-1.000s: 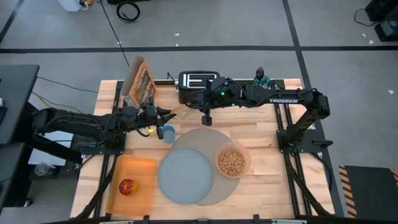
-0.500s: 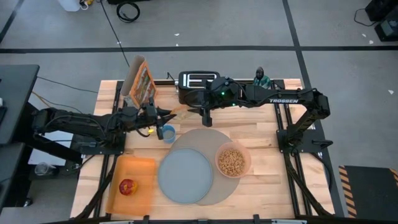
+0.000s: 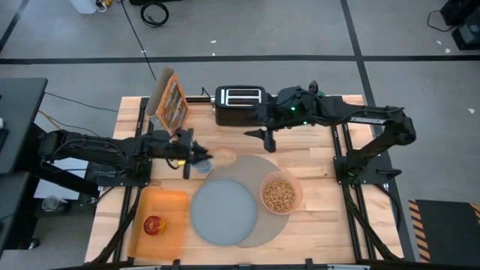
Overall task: Arrange a breakfast setting
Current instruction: Put the toasted bagel on the blue plate
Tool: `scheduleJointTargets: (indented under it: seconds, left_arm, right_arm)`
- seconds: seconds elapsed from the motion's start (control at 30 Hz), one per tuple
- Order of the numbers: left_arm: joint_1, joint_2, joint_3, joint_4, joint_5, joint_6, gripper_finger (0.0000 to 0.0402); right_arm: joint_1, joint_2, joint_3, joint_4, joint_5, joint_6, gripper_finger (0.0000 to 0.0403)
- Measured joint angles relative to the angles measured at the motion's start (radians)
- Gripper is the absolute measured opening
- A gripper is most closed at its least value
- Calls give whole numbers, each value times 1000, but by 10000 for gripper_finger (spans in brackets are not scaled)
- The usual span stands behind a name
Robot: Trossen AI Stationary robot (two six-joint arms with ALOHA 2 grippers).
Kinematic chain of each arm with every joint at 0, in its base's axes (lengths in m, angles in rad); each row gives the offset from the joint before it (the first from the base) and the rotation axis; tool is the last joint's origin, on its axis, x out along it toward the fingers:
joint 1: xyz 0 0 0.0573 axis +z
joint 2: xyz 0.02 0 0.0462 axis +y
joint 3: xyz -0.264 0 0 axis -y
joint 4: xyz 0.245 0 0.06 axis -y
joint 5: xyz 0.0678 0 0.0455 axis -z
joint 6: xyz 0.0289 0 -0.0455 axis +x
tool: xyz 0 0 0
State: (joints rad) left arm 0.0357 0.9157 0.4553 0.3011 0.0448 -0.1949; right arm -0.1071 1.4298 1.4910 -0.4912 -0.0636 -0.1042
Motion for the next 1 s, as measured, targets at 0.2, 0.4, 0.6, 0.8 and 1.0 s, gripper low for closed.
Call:
scheduleJointTargets:
  seconds: [0.2, 0.4, 0.6, 0.8, 1.0]
  left_arm:
    - [-3, 0, 0, -154, 194, -138, 53]
    - [-58, 0, 0, -217, 365, -189, 53]
    - [-147, 0, 0, -348, 427, -269, 53]
    - [-210, 0, 0, -470, 338, -382, 53]
    - [-266, 1, 0, -530, 264, -523, 53]
  right_arm:
    - [38, -38, -12, -56, 100, 39, 209]
    - [78, -95, -134, -2, 180, 85, 208]
    - [116, -163, -286, 100, 220, 145, 208]
    - [164, -198, -395, 246, 220, 154, 208]
    - [189, -184, -419, 292, 220, 149, 208]
